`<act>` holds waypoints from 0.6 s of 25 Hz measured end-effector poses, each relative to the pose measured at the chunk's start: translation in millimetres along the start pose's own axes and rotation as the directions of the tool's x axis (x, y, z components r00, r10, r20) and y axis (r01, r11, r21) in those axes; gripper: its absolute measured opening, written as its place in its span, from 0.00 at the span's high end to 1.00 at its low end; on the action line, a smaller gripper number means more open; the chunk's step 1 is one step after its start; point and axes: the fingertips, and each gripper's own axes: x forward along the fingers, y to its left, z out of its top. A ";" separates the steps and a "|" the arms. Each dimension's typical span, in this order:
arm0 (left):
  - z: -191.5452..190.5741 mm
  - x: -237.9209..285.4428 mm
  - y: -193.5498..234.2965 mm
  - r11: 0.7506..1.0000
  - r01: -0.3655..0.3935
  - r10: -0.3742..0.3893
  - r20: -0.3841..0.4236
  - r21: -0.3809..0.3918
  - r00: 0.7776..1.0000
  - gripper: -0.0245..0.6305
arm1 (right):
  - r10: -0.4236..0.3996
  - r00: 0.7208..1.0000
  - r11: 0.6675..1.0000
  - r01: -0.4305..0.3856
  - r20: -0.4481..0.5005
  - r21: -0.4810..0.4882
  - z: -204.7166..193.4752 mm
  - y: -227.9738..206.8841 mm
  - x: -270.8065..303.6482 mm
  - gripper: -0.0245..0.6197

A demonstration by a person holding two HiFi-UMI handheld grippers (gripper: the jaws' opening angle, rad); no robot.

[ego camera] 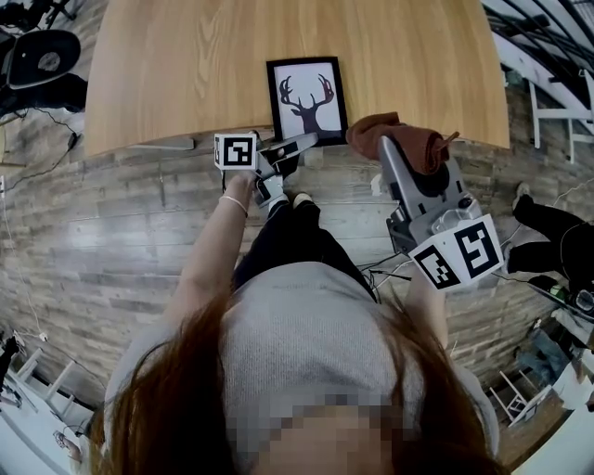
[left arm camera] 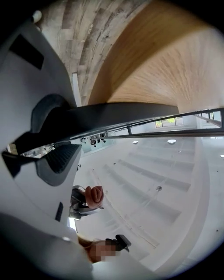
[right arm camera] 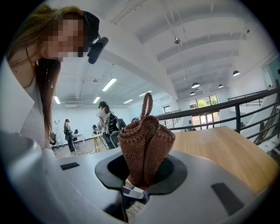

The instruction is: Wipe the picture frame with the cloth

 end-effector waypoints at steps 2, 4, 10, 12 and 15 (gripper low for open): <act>1.8 -3.9 6.5 0.996 -0.033 0.035 -0.017 0.078 0.999 0.84 | -0.004 1.000 1.000 0.004 -0.004 0.007 -2.2 -1.2 0.7 0.81; 2.8 -3.2 2.8 0.999 -0.010 0.010 0.007 0.048 1.000 0.71 | -0.004 1.000 1.000 0.004 -0.007 0.010 -3.4 -1.5 0.9 0.81; 5.5 -7.7 5.8 0.998 -0.008 0.007 0.025 0.062 1.000 0.56 | 0.004 1.000 1.000 -0.004 -0.004 0.007 -3.3 1.0 5.1 0.81; 2.0 -9.6 5.5 0.999 -0.007 0.006 0.024 0.039 1.000 0.56 | 0.009 1.000 1.000 -0.009 -0.003 0.004 -2.1 2.4 6.8 0.81; -2.4 -17.7 13.1 0.990 -0.055 0.057 -0.013 0.130 0.998 0.56 | 0.016 1.000 1.000 -0.016 -0.001 0.000 -0.5 4.6 7.7 0.81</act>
